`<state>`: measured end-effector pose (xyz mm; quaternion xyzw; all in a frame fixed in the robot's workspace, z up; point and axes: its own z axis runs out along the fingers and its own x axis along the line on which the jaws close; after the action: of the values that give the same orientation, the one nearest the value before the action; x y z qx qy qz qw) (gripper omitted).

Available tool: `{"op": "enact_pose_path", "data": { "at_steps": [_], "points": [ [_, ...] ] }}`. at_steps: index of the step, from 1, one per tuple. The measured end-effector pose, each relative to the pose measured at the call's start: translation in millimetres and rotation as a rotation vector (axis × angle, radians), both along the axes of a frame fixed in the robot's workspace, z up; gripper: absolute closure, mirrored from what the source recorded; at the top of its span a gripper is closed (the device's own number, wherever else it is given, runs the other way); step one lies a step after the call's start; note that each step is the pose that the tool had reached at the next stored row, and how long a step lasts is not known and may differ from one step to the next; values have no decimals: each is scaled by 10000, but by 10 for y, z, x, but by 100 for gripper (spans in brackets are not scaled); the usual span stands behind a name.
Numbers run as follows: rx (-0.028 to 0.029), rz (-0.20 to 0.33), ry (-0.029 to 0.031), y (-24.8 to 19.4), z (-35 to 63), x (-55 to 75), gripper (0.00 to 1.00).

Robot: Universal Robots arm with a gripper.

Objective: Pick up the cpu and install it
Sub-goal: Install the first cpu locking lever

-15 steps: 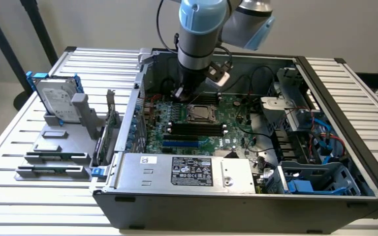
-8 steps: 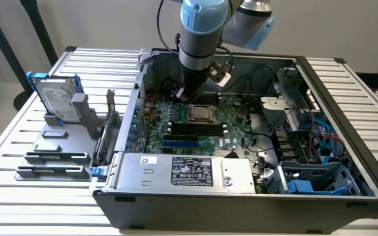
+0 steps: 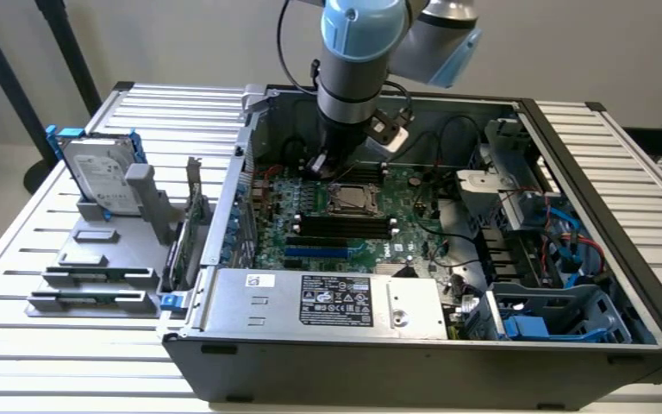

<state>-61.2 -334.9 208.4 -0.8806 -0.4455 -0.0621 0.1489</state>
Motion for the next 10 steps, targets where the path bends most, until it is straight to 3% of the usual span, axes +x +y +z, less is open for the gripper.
{"op": "enact_pose_path", "data": {
  "at_steps": [10],
  "points": [
    [-1,14,1,-1,-11,83,89]
  ]
}}
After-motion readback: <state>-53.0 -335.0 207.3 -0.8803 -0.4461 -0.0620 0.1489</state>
